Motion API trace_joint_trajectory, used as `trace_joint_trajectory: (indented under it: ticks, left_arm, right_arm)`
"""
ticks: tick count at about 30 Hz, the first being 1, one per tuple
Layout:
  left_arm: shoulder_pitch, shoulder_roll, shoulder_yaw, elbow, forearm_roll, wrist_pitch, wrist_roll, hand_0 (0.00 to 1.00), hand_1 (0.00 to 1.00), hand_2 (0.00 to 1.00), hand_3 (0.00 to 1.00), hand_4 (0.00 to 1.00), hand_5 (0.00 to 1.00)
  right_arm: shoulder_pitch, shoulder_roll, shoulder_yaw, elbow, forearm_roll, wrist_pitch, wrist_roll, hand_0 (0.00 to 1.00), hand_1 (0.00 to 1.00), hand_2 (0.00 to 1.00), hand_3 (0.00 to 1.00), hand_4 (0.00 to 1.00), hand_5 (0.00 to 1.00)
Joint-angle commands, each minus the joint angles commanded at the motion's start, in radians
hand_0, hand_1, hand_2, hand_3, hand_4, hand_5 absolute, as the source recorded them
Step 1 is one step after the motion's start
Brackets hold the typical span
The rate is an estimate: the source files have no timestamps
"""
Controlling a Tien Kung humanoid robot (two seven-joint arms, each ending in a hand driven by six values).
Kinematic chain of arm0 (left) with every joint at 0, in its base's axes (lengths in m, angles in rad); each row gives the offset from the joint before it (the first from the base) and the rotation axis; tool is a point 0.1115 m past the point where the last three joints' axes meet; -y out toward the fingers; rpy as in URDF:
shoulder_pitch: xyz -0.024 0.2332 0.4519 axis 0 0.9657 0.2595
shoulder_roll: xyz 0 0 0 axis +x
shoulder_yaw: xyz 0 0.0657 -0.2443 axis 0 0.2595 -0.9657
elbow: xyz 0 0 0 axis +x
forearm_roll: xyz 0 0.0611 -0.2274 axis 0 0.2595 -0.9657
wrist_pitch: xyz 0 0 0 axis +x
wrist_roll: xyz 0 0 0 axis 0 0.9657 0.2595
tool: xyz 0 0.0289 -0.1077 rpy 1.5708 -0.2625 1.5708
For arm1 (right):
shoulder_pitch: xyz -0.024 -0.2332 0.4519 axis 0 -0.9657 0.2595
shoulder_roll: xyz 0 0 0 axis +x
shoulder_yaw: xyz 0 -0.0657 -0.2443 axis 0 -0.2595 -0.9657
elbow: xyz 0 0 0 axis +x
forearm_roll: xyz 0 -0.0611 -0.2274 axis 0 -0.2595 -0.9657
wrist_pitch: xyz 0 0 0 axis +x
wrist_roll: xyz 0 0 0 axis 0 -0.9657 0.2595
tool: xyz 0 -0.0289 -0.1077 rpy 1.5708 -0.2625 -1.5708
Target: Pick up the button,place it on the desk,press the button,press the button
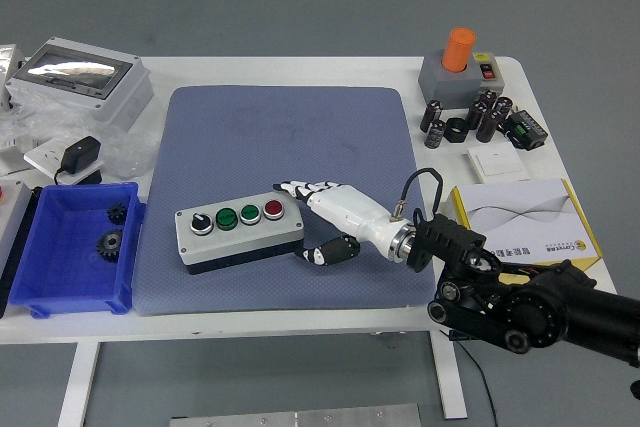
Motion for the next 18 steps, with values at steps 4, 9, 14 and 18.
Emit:
trace_joint_trajectory:
  ticks: [4, 9, 14, 18]
  left_arm:
    - [0.001, 0.002, -0.001, 0.003, 0.002, 0.0, -0.005, 0.786, 0.762, 0.729, 0.808, 0.919, 0.645]
    - [-0.001, 0.003, -0.007, 0.008, 0.01, -0.001, -0.018, 0.785, 0.764, 0.729, 0.807, 0.918, 0.634]
    - [-0.001, 0.003, -0.01, 0.009, 0.013, -0.002, -0.024, 0.785, 0.763, 0.729, 0.807, 0.92, 0.631]
    - [-0.002, 0.003, -0.011, 0.009, 0.016, -0.002, -0.025, 0.785, 0.763, 0.729, 0.807, 0.92, 0.631]
  right_arm:
    - [0.002, -0.026, -0.005, 0.021, 0.008, -0.001, 0.004, 0.998, 0.973, 0.998, 0.998, 0.724, 0.153]
    - [0.003, -0.053, -0.01, 0.048, 0.024, -0.005, 0.012, 0.998, 0.978, 0.998, 0.998, 0.734, 0.17]
    - [0.0, -0.056, -0.015, 0.058, 0.047, -0.01, 0.025, 0.998, 0.966, 0.998, 0.998, 0.734, 0.167]
    - [0.004, -0.051, -0.014, 0.057, 0.077, -0.004, 0.04, 0.998, 0.966, 0.998, 0.998, 0.734, 0.167]
